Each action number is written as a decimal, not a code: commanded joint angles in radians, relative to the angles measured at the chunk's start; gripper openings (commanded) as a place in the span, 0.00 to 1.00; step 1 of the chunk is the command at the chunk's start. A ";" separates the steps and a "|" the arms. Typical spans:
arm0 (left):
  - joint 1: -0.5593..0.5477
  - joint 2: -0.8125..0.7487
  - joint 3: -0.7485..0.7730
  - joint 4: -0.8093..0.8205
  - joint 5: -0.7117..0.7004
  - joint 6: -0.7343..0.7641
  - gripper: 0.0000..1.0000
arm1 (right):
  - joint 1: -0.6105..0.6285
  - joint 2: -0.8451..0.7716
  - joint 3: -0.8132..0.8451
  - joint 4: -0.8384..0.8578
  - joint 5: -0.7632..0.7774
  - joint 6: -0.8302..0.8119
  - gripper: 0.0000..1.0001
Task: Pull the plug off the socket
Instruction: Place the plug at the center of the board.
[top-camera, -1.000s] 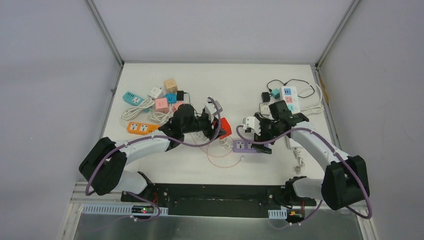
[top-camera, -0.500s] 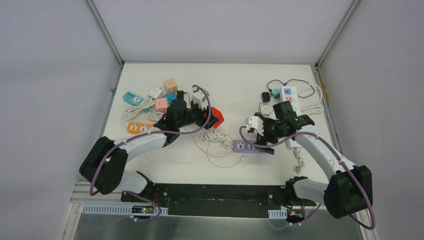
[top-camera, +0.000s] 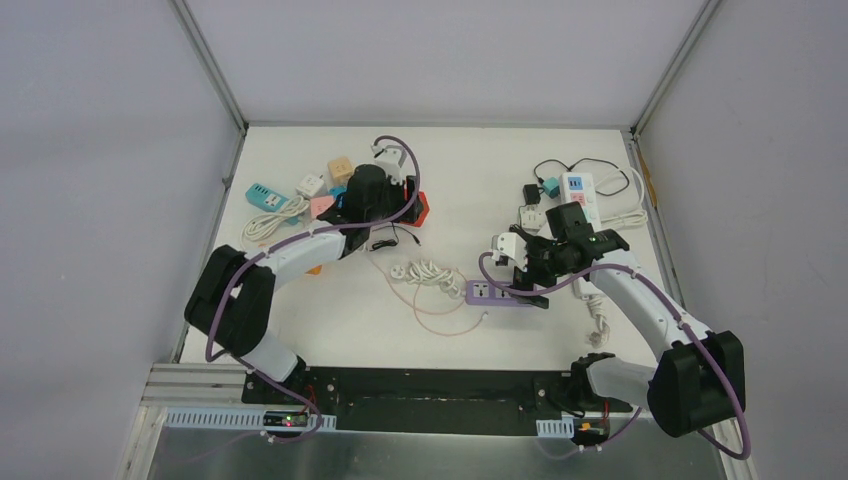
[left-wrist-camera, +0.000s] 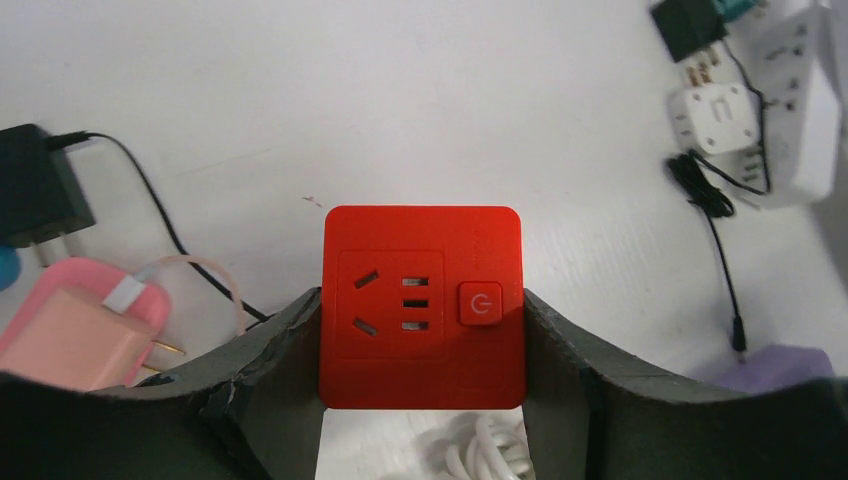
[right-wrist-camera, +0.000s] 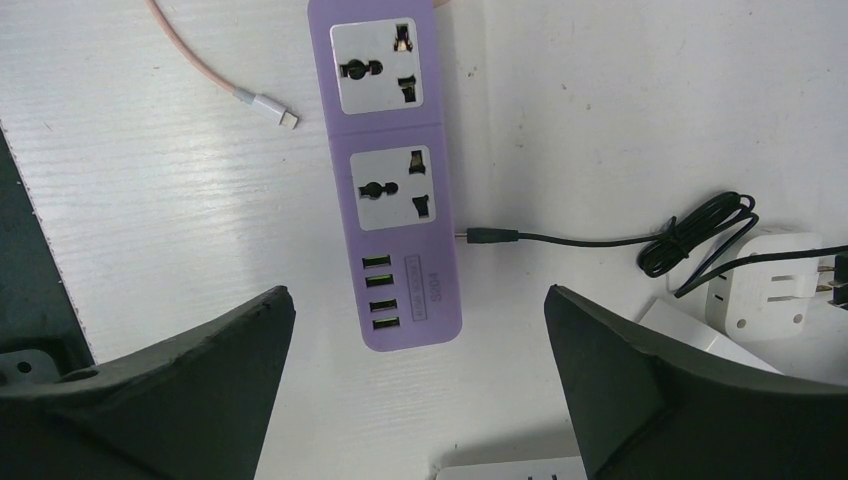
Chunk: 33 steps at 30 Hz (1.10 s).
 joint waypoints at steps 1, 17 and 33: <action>0.003 0.067 0.117 -0.104 -0.207 -0.023 0.00 | -0.006 -0.025 0.008 0.008 -0.003 -0.006 1.00; 0.006 0.313 0.401 -0.400 -0.385 -0.066 0.31 | -0.006 -0.025 0.005 0.008 -0.002 -0.007 1.00; 0.008 0.198 0.313 -0.375 -0.404 -0.023 0.77 | -0.006 -0.027 0.007 0.005 0.001 -0.005 1.00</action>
